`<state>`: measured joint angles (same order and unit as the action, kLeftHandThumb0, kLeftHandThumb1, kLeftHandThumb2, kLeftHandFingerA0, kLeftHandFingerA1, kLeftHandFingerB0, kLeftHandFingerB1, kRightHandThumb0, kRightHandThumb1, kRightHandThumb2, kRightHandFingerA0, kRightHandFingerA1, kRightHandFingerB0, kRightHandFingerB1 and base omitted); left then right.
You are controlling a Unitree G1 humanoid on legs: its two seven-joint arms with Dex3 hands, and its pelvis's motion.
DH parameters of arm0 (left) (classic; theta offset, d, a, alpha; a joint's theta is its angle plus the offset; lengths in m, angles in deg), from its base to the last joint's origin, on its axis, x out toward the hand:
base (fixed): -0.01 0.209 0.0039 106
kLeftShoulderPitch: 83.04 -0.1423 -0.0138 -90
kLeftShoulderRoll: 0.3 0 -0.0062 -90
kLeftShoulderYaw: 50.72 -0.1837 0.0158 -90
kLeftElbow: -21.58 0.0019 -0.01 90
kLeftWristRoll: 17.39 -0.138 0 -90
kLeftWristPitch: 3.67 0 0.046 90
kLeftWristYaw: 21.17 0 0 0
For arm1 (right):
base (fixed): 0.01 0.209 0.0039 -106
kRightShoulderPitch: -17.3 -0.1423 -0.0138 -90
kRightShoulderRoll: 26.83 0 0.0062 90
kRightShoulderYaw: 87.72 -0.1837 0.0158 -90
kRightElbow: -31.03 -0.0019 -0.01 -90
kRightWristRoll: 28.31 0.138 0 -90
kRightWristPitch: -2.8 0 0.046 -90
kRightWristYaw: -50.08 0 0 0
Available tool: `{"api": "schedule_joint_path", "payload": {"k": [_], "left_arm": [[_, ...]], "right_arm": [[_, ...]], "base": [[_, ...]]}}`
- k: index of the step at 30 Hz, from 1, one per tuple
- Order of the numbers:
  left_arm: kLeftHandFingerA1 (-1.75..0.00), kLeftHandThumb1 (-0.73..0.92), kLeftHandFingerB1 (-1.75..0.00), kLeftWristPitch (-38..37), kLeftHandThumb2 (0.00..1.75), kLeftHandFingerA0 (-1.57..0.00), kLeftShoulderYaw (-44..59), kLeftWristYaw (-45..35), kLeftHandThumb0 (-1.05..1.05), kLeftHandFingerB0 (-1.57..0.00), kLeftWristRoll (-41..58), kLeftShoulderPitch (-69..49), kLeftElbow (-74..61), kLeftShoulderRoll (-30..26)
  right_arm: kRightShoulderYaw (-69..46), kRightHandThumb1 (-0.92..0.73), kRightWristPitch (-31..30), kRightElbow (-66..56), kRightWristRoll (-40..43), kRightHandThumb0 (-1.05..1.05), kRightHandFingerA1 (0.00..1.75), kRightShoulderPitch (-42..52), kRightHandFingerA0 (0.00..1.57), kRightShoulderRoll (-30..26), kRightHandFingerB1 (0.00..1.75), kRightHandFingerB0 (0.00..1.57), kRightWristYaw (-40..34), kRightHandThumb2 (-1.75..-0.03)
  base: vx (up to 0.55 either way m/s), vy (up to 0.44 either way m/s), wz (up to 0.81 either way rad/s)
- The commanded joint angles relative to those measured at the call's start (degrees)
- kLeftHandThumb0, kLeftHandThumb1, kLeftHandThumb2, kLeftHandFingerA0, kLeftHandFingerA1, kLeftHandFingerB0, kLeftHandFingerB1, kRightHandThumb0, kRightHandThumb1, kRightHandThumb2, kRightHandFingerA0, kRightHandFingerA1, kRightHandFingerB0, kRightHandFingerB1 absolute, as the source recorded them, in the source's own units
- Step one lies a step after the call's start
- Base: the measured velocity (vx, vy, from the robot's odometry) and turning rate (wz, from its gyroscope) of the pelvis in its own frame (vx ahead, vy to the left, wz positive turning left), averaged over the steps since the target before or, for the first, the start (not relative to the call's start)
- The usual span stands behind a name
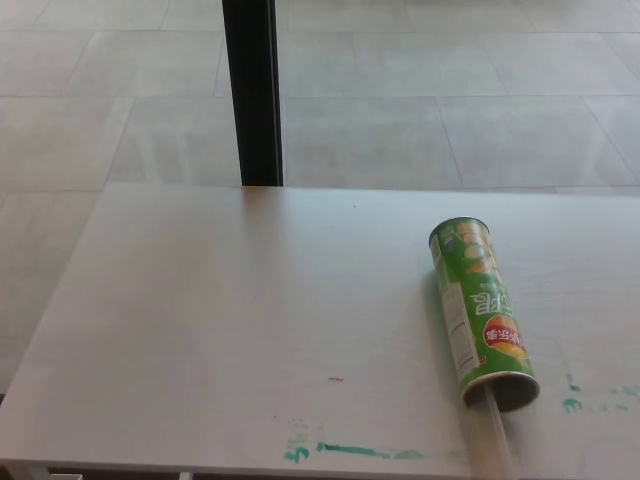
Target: Use the finger on the right hand of the robot to pull out the chips tray kept inside a container in the middle of the desk
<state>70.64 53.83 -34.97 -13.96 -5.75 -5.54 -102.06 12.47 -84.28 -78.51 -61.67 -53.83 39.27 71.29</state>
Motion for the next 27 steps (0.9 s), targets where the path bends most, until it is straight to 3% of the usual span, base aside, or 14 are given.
{"api": "schedule_joint_path", "payload": {"k": [1, 5, 7, 8, 9, 10, 12, 13, 17, 27], "left_arm": [[-0.55, 0.74, -0.4, -1.1, 0.62, -0.5, 0.0, 0.5, -0.41, -0.47, -0.4, -0.2, 0.0, -1.5], [-0.52, 0.74, -0.4, -1.0, 0.62, -0.5, -0.2, 0.9, -0.41, -0.47, -0.6, 0.5, 1.2, -1.5], [-0.54, 0.74, -0.4, -0.9, 0.62, -0.49, 0.1, 0.4, -0.42, -0.47, -0.1, 0.1, 0.6, -1.5], [-0.54, 0.74, -0.4, -1.0, 0.62, -0.49, 0.2, 0.2, -0.42, -0.47, 0.1, -0.4, -0.2, -1.5], [-0.56, 0.74, -0.4, -1.3, 0.62, -0.5, 0.4, 0.2, -0.41, -0.47, 0.3, -0.8, 0.0, -1.1], [-0.58, 0.74, -0.4, -1.4, 0.62, -0.51, 0.5, 0.1, -0.41, -0.47, 0.5, -0.7, 0.1, -1.0], [-0.58, 0.74, -0.4, -1.4, 0.62, -0.51, 0.6, 0.1, -0.41, -0.47, 0.5, -0.7, 0.0, -0.9], [-0.55, 0.73, -0.4, -1.3, 0.62, -0.51, 0.5, 0.3, -0.41, -0.47, 0.3, -0.6, 0.2, -0.9], [-0.56, 0.73, -0.4, -0.9, 0.62, -0.49, 0.6, 0.1, -0.41, -0.46, 0.4, -0.9, -0.4, -1.1], [-0.56, 0.73, -0.41, -1.6, 0.62, -0.5, 0.7, -0.3, -0.4, -0.47, 0.5, -0.3, 1.1, -1.0]], "right_arm": [[-1.4, -0.54, 0.3, -1.5, 1.3, -0.19, 1.29, 2.5, 0.84, -0.8, 0.39, 0.38, 1.8, -0.58], [-2.0, -0.55, 0.8, -1.6, 1.6, -0.17, 1.28, 3.0, 0.82, -0.4, 0.36, 0.35, 1.6, -0.57], [-2.5, -0.54, 1.1, -1.1, 2.0, -0.17, 1.2, 1.7, 0.83, -0.1, 0.28, 0.14, 1.3, -0.56], [-2.8, -0.54, 0.6, -1.5, 1.5, -0.17, 1.2, 1.2, 0.83, 0.3, 0.28, 0.14, 0.9, -0.56], [-4.0, -0.52, 3.0, -0.8, 1.9, -0.14, 1.16, 1.2, 0.82, 0.6, 0.24, 0.0, -1.8, -0.56], [-4.8, -0.53, 2.6, -0.9, 3.1, -0.11, 1.25, 0.8, 0.75, 1.5, 0.11, 0.0, -2.0, -0.57], [-5.2, -0.53, 2.9, -0.8, 3.1, -0.11, 1.25, 0.5, 0.75, 1.8, 0.11, 0.0, -1.8, -0.57], [-6.2, -0.54, 2.5, -1.5, 2.7, -0.14, 1.21, -0.4, 0.73, 1.9, 0.0, 0.0, -2.2, -0.56], [-10.5, -0.51, 4.1, -1.6, 6.3, -0.11, 1.19, -1.5, 0.84, 5.0, 0.0, 0.0, -4.9, -0.55], [-18.6, -0.54, 6.7, -5.2, 12.8, -0.13, 1.23, 1.1, 0.86, 8.6, 0.0, 0.0, -4.6, -0.56]], "base": [[0.0, 0.0, 0.0], [0.0, 0.0, 0.0], [0.0, 0.0, 0.0], [0.0, 0.0, 0.0], [0.0, 0.0, 0.0], [0.0, 0.0, 0.0], [0.0, 0.0, 0.0], [0.0, 0.0, 0.0], [0.0, 0.0, 0.0], [0.0, 0.0, 0.0]]}}
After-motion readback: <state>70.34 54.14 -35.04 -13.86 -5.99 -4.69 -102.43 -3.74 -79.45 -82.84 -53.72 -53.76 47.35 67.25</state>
